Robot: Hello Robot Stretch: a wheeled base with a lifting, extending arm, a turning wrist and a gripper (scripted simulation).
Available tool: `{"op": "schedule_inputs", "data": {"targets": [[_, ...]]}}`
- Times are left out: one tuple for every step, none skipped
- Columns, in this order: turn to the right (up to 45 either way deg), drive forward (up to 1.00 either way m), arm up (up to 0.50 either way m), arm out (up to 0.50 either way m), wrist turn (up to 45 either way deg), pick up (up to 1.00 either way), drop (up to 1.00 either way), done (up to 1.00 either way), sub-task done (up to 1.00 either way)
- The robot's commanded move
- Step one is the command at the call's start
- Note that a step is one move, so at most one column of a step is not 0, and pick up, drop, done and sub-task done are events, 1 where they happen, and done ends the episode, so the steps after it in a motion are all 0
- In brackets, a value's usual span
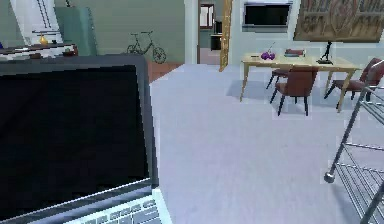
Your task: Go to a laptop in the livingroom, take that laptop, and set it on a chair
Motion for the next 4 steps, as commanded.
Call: {"op": "schedule_inputs", "data": {"targets": [[0.0, 0.2, 0.0, 0.0, 0.0, 0.0, 0.0, 0.0, 0.0], [45.0, 0.0, 0.0, 0.0, 0.0, 0.0, 0.0, 0.0, 0.0], [39.0, 0.0, 0.0, 0.0, 0.0, 0.0, 0.0, 0.0, 0.0], [0.0, 0.15, 0.0, 0.0, 0.0, 0.0, 0.0, 0.0, 0.0]]}}
